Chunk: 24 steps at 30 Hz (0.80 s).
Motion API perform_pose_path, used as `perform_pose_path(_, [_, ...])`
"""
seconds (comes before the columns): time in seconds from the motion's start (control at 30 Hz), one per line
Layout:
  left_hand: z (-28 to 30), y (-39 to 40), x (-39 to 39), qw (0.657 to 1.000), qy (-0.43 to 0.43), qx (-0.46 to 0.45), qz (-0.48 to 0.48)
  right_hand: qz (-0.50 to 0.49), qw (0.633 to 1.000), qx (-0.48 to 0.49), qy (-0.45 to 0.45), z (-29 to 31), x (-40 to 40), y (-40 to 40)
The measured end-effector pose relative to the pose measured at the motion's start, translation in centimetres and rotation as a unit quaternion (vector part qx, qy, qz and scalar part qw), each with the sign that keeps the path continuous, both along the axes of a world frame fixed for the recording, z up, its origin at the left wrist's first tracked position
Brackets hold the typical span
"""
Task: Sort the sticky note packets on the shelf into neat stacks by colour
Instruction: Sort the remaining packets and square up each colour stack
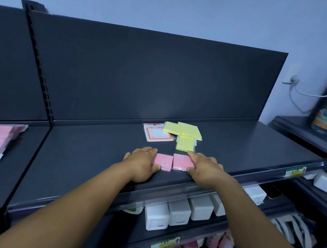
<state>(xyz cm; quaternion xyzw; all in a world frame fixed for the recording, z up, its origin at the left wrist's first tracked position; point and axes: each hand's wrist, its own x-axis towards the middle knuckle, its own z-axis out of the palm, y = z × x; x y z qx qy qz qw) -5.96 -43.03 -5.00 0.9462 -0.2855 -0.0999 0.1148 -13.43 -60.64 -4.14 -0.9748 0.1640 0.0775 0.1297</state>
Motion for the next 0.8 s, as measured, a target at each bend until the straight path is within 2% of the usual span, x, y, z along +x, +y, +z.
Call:
perform_pose_path(0.2, [0.3, 0.3, 0.5, 0.997, -0.007, -0.043, 0.06, -0.027, 0.99, 0.079, -0.112, 0.5, 0.5, -0.2])
perform_pose_path(0.4, [0.1, 2.8, 0.7, 0.975, 0.032, -0.197, 0.1, -0.027, 0.963, 0.142, -0.227, 0.3, 0.9, 1.5])
perform_pose_path(0.57, [0.9, 7.2, 1.2, 0.942, 0.016, -0.312, 0.123, -0.018, 0.943, 0.179, -0.28, 0.3, 2.1, 5.1])
perform_pose_path(0.8, [1.4, 16.2, 1.8, 0.91, -0.028, -0.366, 0.194, 0.06, 0.925, 0.21, -0.31, 1.0, 3.9, 13.3])
